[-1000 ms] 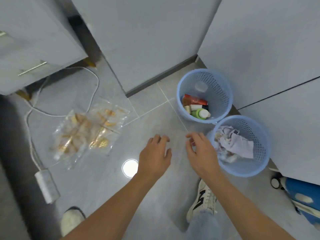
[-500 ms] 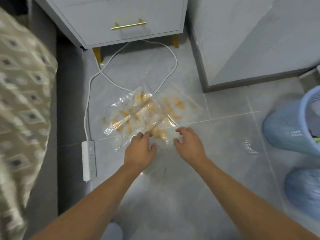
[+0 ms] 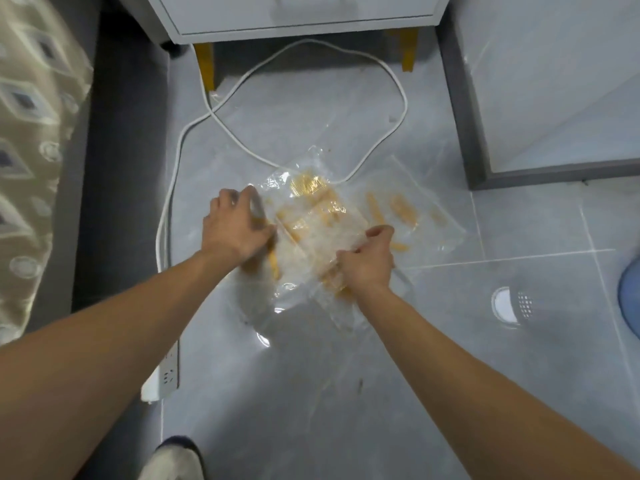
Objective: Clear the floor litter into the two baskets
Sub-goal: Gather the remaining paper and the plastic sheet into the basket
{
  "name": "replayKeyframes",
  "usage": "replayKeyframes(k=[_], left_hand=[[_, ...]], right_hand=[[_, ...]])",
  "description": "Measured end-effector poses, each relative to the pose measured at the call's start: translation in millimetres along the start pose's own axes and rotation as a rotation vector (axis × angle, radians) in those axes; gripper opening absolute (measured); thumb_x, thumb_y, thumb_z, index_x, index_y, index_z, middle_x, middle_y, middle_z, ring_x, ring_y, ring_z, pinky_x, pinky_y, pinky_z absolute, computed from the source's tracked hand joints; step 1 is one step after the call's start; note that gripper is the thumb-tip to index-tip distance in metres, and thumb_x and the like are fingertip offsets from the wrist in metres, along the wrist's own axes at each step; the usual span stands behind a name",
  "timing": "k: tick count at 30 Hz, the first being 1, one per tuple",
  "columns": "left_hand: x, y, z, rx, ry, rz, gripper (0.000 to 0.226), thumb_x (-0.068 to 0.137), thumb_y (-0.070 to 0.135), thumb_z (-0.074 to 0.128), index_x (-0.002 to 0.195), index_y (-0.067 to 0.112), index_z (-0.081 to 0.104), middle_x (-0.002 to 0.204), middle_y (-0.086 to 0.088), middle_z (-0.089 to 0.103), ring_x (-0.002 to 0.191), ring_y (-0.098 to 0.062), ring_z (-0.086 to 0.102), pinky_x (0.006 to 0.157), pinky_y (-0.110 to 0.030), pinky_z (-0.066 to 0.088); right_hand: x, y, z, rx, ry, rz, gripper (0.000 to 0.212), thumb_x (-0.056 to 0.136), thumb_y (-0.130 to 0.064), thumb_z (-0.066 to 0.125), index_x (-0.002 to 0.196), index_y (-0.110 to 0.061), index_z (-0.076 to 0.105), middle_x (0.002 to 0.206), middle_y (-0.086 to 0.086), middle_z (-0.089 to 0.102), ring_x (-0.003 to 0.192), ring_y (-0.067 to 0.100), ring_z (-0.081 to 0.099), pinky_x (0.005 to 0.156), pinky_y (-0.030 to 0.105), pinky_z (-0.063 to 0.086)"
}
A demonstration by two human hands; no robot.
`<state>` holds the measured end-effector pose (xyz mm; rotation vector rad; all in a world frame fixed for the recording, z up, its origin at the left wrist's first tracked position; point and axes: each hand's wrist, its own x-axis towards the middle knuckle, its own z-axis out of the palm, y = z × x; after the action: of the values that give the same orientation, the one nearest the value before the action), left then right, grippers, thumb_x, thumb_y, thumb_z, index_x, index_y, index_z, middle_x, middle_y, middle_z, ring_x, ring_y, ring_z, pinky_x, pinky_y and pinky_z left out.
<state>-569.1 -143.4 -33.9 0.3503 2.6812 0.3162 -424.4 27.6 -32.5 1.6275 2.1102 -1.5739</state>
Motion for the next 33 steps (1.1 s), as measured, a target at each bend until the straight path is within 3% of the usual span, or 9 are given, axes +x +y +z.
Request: replayKeyframes(k=[4, 6, 8, 10, 15, 19, 22, 26, 33], left_hand=[[-0.4, -2.6, 5.3, -0.062, 0.062, -0.078, 0.063, 0.084, 0.045, 0.073, 0.133, 0.012, 0.053, 0.127, -0.014, 0.049, 0.125, -0.035, 0.042, 0.103, -0.045, 0.041], [-4.3, -0.7, 5.2, -0.258, 0.009, -0.118, 0.032, 0.089, 0.035, 0.068, 0.108, 0.009, 0.065, 0.104, -0.011, 0.058, 0.101, -0.031, 0.055, 0.088, -0.042, 0.048], [-14.4, 1.7, 4.4, -0.544, -0.076, -0.153, 0.02, 0.094, 0.031, 0.061, 0.082, 0.016, 0.065, 0.079, -0.006, 0.055, 0.073, -0.026, 0.053, 0.069, -0.042, 0.052], [-28.4, 5.9, 1.3, -0.736, -0.122, -0.183, 0.027, 0.099, 0.028, 0.061, 0.073, 0.022, 0.06, 0.073, -0.005, 0.051, 0.065, -0.024, 0.049, 0.058, -0.038, 0.049], [-77.8, 28.5, -18.3, -0.946, -0.152, -0.245, 0.02, 0.102, 0.015, 0.058, 0.083, 0.017, 0.056, 0.066, 0.006, 0.064, 0.056, -0.018, 0.053, 0.055, -0.029, 0.046], [-115.4, 52.7, -56.1, -1.015, -0.221, -0.28, 0.013, 0.098, 0.009, 0.056, 0.096, 0.022, 0.059, 0.076, 0.001, 0.069, 0.063, -0.019, 0.06, 0.059, -0.029, 0.045], [-133.9, 73.4, -98.6, -1.01, -0.307, -0.265, 0.013, 0.098, 0.017, 0.055, 0.105, 0.026, 0.063, 0.078, -0.004, 0.073, 0.074, -0.023, 0.067, 0.063, -0.032, 0.039], [-151.8, 105.4, -161.1, -0.984, -0.339, -0.186, 0.022, 0.101, 0.046, 0.055, 0.112, 0.029, 0.065, 0.085, -0.012, 0.073, 0.076, -0.021, 0.068, 0.059, -0.031, 0.036], [-188.5, 146.8, -242.9, -1.075, -0.345, 0.03, 0.026, 0.105, 0.021, 0.054, 0.127, 0.026, 0.065, 0.067, -0.012, 0.064, 0.058, -0.022, 0.058, 0.051, -0.028, 0.044]], right_hand=[[4.4, 1.6, -11.4, 0.206, 0.146, -0.007, 0.044, 0.083, -0.004, 0.07, 0.11, -0.019, 0.04, 0.081, -0.002, 0.063, 0.077, 0.014, 0.065, 0.072, 0.027, 0.052], [7.1, 5.3, -22.8, 0.333, 0.151, 0.071, 0.035, 0.084, -0.015, 0.076, 0.104, -0.019, 0.047, 0.084, -0.001, 0.065, 0.08, 0.018, 0.067, 0.076, 0.028, 0.054], [4.3, 13.6, -33.2, 0.354, 0.014, 0.141, 0.024, 0.086, -0.023, 0.077, 0.095, -0.017, 0.056, 0.084, -0.002, 0.063, 0.078, 0.018, 0.063, 0.073, 0.028, 0.052], [-5.2, 22.5, -43.3, 0.29, -0.169, 0.156, 0.023, 0.083, -0.014, 0.074, 0.099, -0.011, 0.057, 0.086, 0.003, 0.062, 0.075, 0.018, 0.061, 0.066, 0.031, 0.053], [-43.1, 26.8, -82.6, 0.258, -0.325, 0.125, 0.036, 0.085, 0.002, 0.07, 0.111, -0.018, 0.056, 0.076, 0.003, 0.061, 0.064, 0.016, 0.064, 0.066, 0.03, 0.058], [-73.9, 2.1, -128.1, 0.336, -0.335, 0.122, 0.005, 0.101, -0.006, 0.059, 0.105, -0.007, 0.062, 0.074, 0.009, 0.067, 0.059, 0.016, 0.067, 0.067, 0.035, 0.064], [-93.4, -32.0, -167.9, 0.344, -0.36, 0.121, 0.012, 0.104, -0.02, 0.058, 0.101, -0.01, 0.064, 0.07, 0.007, 0.069, 0.058, 0.02, 0.069, 0.067, 0.041, 0.065], [-119.4, -80.1, -220.1, 0.352, -0.391, 0.094, 0.016, 0.103, -0.011, 0.058, 0.111, -0.001, 0.068, 0.077, 0.006, 0.074, 0.059, 0.017, 0.071, 0.059, 0.034, 0.063], [-153.3, -144.3, -294.9, 0.416, -0.468, 0.041, 0.042, 0.101, 0.001, 0.045, 0.123, -0.023, 0.07, 0.084, 0.018, 0.073, 0.064, 0.022, 0.068, 0.069, 0.041, 0.062]])
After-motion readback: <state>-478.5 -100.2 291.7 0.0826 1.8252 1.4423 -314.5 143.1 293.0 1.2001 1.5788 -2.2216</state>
